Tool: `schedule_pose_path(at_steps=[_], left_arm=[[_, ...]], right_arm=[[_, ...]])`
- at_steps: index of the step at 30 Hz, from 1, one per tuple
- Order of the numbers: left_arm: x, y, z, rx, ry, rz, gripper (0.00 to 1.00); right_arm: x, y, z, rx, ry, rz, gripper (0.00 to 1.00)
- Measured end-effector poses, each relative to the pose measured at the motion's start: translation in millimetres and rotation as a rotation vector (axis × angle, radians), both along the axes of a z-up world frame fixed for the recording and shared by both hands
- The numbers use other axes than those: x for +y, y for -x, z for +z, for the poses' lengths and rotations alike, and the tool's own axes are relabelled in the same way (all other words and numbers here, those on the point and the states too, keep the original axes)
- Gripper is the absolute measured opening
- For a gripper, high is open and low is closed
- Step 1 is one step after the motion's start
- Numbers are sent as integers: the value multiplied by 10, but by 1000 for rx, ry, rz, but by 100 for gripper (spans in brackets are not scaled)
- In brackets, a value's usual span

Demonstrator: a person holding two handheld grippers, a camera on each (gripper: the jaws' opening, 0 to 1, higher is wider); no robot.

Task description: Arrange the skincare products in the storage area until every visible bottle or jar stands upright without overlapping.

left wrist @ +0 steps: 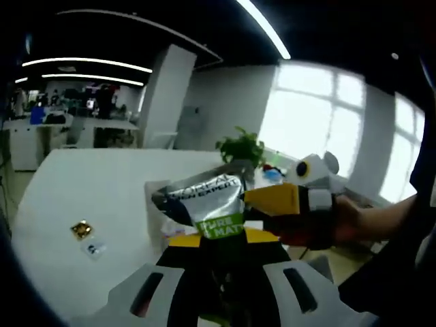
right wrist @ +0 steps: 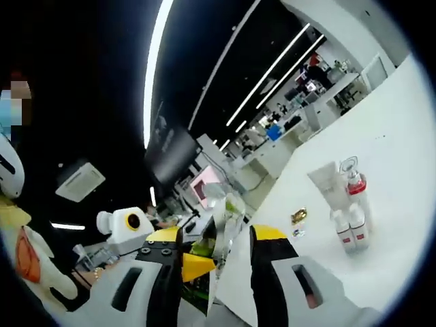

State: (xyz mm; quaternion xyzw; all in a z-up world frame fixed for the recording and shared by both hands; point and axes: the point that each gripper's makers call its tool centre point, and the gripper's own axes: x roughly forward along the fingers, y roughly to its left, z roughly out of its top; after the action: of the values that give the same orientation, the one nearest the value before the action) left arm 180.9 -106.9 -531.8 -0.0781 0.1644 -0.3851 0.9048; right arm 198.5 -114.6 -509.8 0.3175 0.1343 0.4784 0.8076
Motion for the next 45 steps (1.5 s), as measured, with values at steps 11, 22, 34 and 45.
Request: schedule_pose_path(at_steps=[11,22,34,45], left_arm=[[70,26,-18,14,2,19,20],[153,44,199,-52,-6,10,33],[538,-73,468,-66,86,7,39],[137,211,690,60,377,-268,43]], right_arm=[[93,107,23,11,-37,26,13],[-30,65,142,85,-157,15,5],[-189,89,432,79,-269,71,3],[-53,306,815,87,-426,242,2]])
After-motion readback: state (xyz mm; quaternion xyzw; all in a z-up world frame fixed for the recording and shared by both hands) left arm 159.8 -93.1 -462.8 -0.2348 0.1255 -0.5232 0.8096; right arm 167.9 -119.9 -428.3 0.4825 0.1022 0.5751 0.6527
